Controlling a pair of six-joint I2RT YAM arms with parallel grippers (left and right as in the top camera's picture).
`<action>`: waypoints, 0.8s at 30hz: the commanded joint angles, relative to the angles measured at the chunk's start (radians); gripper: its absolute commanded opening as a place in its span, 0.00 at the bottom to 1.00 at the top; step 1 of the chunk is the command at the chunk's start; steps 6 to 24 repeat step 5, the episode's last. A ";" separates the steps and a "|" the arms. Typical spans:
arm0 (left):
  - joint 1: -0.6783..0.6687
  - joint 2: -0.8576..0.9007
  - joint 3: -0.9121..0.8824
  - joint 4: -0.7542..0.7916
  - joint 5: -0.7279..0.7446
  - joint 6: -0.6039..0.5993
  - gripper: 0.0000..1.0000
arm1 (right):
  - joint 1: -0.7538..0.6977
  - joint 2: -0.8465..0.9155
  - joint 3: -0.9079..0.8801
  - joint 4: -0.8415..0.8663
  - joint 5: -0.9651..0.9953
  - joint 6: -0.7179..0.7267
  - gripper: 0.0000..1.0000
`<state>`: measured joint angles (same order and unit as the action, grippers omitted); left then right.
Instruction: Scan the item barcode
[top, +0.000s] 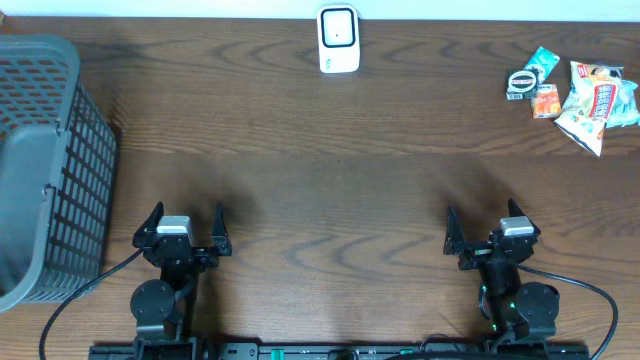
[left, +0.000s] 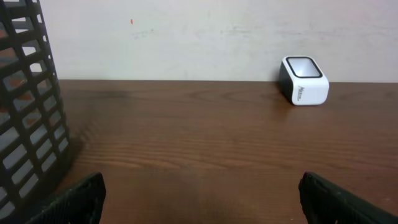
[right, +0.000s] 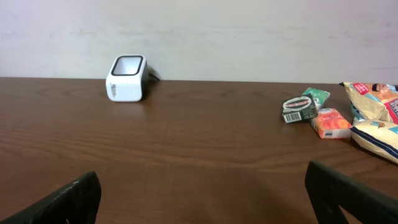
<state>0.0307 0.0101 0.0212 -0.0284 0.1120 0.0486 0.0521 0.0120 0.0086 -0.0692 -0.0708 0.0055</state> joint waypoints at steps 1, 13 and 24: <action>-0.003 -0.006 -0.017 -0.035 0.000 0.002 0.98 | 0.008 -0.007 -0.002 -0.002 0.005 -0.014 0.99; -0.003 -0.006 -0.017 -0.035 0.000 0.002 0.98 | 0.008 -0.007 -0.002 -0.002 0.005 -0.014 0.99; -0.003 -0.006 -0.017 -0.035 0.000 0.002 0.98 | 0.008 -0.007 -0.002 -0.002 0.005 -0.014 0.99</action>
